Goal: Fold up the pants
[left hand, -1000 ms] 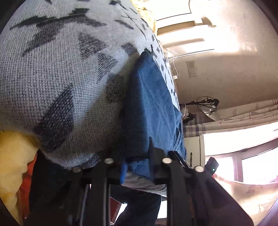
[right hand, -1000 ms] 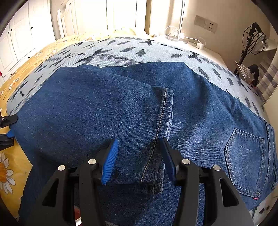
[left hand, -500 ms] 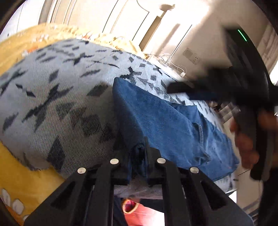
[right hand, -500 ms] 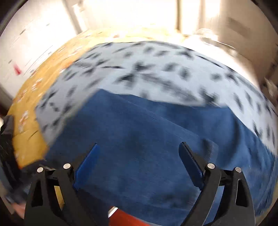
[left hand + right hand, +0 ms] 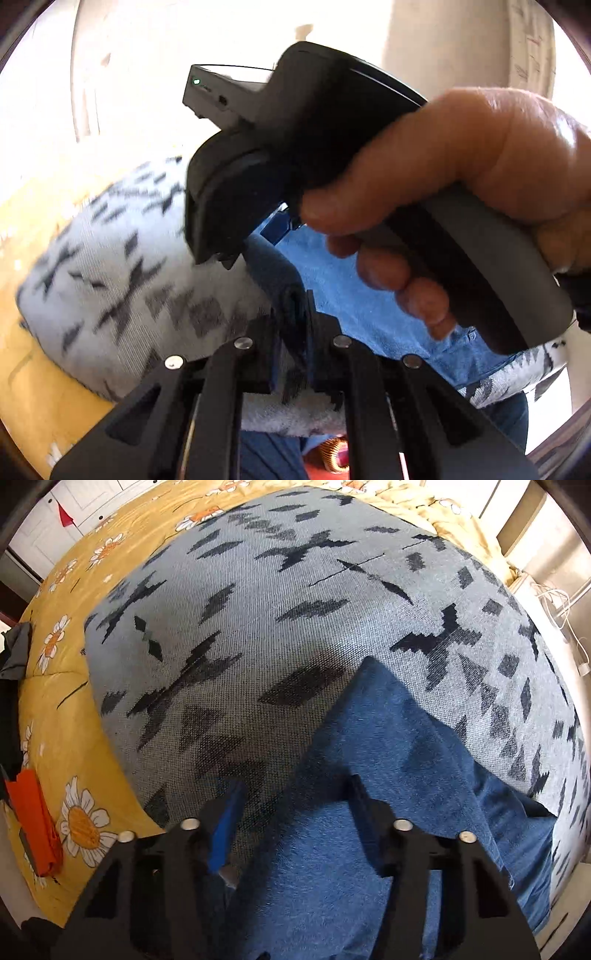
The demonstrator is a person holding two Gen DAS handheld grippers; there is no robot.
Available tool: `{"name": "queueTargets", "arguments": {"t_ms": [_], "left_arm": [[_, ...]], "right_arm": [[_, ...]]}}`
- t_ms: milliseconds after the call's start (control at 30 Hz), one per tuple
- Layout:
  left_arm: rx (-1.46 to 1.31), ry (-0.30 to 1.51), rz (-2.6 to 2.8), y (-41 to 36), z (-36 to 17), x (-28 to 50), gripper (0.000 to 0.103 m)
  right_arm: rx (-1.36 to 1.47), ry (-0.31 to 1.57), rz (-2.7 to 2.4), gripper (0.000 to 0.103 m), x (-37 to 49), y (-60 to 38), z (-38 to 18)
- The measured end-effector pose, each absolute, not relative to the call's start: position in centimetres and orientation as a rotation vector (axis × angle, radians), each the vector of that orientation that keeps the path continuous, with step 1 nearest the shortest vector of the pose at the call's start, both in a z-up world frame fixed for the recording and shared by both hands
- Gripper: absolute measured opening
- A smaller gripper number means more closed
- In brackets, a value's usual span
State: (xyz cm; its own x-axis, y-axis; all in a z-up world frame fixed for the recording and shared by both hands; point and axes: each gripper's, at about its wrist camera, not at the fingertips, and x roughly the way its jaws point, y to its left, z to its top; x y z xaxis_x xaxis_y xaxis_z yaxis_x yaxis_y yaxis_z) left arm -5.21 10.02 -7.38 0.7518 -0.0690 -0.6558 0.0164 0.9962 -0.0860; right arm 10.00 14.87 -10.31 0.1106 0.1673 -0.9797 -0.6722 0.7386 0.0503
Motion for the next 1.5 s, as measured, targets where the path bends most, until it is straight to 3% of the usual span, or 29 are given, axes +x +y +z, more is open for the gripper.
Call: {"name": "queueTargets", "arguments": {"t_ms": [67,167,367,533,700,867,933,967,1000,1100,1133,1167,1233,1300,1333,1433,1500], "left_arm": [[-0.014,0.673,-0.062,8.5,-5.4,-5.2,0.010],[0.097,0.595,-0.118,4.9,-1.5,-4.8,0.010],[0.320,0.454,-0.288,-7.1,5.2,-4.5,0.010],[0.496,0.415,-0.432,-21.4,4.5,-5.4,0.010],[0.587,0.421,-0.500,-34.1,-2.6,-7.3,0.010],[0.682,0.490,-0.498,-41.2,-12.4,-7.1,0.010],[0.712,0.483,-0.495,-41.8,-14.0,-7.5,0.019],[0.720,0.469,-0.499,-41.7,-14.3,-7.9,0.024],[0.730,0.441,-0.496,-41.6,-14.4,-8.5,0.037],[0.745,0.400,-0.476,-41.4,-14.9,-8.9,0.040],[0.746,0.399,-0.470,-41.2,-15.4,-8.7,0.039],[0.754,0.400,-0.469,-41.8,-15.6,-8.8,0.037],[0.779,0.392,-0.468,-42.4,-15.8,-8.9,0.013],[0.775,0.376,-0.456,-42.3,-15.0,-9.1,0.012],[0.764,0.373,-0.453,-42.2,-14.6,-9.1,0.012],[0.750,0.347,-0.435,-42.6,-13.7,-9.4,0.012],[0.750,0.346,-0.440,-43.1,-13.8,-9.2,0.012]], "right_arm": [[-0.433,1.301,0.675,0.032,10.3,13.7,-9.5],[-0.355,1.222,0.706,0.022,10.6,10.7,-6.1],[-0.043,1.047,0.685,0.019,11.7,-3.1,3.7],[0.132,0.938,0.574,0.018,10.6,-19.1,7.8],[0.272,0.925,0.444,0.015,8.5,-34.4,4.4],[0.294,0.999,0.350,0.015,8.4,-44.4,-5.6],[0.259,1.055,0.293,0.015,9.1,-45.9,-10.1],[0.246,1.082,0.260,0.017,9.3,-46.4,-12.1],[0.252,1.102,0.249,0.022,9.4,-46.9,-13.6],[0.296,1.078,0.273,0.033,9.0,-47.7,-14.2],[0.285,1.072,0.257,0.046,9.1,-47.8,-14.2],[0.275,1.067,0.244,0.055,9.3,-47.8,-13.7],[0.267,1.052,0.249,0.055,9.7,-47.5,-13.5],[0.285,1.037,0.284,0.043,10.3,-47.2,-13.6],[0.285,1.040,0.293,0.025,10.5,-47.1,-13.7],[0.235,1.034,0.298,0.013,10.7,-46.5,-13.0],[0.216,1.000,0.311,0.012,10.5,-46.4,-11.7]]}}
